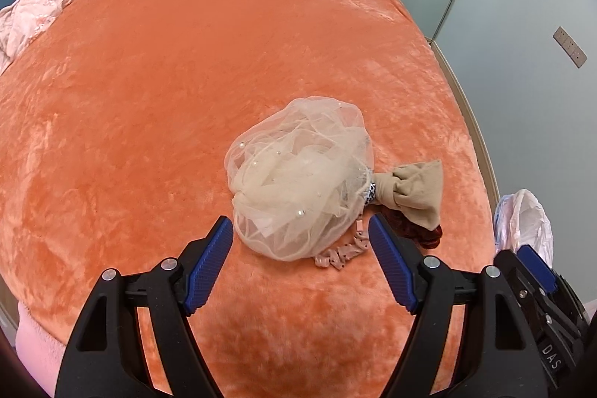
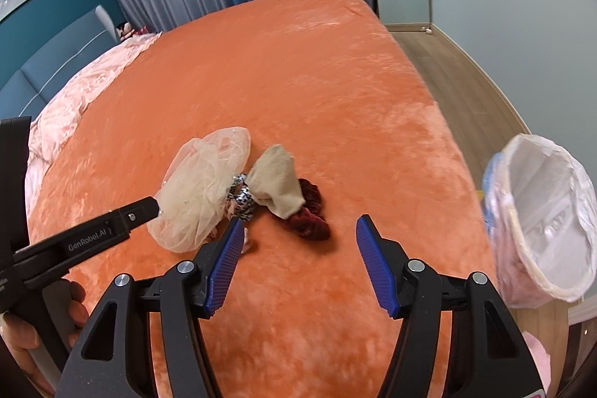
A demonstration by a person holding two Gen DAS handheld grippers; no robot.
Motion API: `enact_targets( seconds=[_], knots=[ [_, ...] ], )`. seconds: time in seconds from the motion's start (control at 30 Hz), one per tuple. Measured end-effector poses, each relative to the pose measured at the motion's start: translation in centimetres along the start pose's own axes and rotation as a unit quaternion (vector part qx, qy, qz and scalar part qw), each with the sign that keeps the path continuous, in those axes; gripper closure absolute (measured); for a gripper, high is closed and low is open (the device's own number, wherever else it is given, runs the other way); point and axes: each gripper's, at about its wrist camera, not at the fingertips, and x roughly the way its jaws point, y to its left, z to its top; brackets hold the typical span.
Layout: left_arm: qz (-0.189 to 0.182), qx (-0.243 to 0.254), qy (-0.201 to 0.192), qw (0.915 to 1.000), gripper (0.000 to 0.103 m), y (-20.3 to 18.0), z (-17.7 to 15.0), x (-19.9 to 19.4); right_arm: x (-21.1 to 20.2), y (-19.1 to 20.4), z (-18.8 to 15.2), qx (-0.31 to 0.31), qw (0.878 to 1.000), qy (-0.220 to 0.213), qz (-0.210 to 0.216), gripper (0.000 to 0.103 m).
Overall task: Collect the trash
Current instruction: 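Move both tools back over the remaining items on the bed, then grasp the beige mesh pouch with the left tool while the right tool grasps the beige sock, then carry the mesh pouch and beige sock over the bin and open both tools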
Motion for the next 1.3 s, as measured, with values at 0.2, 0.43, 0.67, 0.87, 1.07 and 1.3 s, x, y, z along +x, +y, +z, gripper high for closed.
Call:
enact_targets(
  seconds=[0.2, 0.43, 0.67, 0.87, 1.07, 1.3],
  knots=[
    [-0.019, 0.004, 0.016, 0.9997, 0.032, 0.1, 1.1, 2.7, 3.2, 1.4, 1.7, -0.010, 1.000, 0.014, 0.008, 0.045],
    [-0.024, 0.000, 0.038, 0.9990, 0.055, 0.0, 2.2, 6.2, 7.5, 2.4, 2.9, -0.019, 0.999, 0.041, 0.008, 0.065],
    [-0.044, 0.012, 0.049, 0.9977, 0.099, 0.2, 2.7, 7.4, 9.6, 2.4, 3.3, -0.013, 0.998, 0.065, 0.019, 0.096],
    [-0.058, 0.015, 0.012, 0.9981, 0.101, 0.2, 3.8, 4.0, 5.7, 2.2, 5.4, 0.000, 0.999, 0.024, 0.043, 0.097],
    [-0.073, 0.030, -0.035, 0.9962, 0.102, -1.6, 5.3, -1.5, -0.5, 1.5, 8.2, 0.007, 0.997, -0.043, 0.060, 0.097],
    [-0.108, 0.067, -0.082, 0.9884, 0.102, -6.6, 6.4, -7.8, -8.3, -1.6, 9.9, 0.018, 0.991, -0.119, 0.051, 0.097]
  ],
)
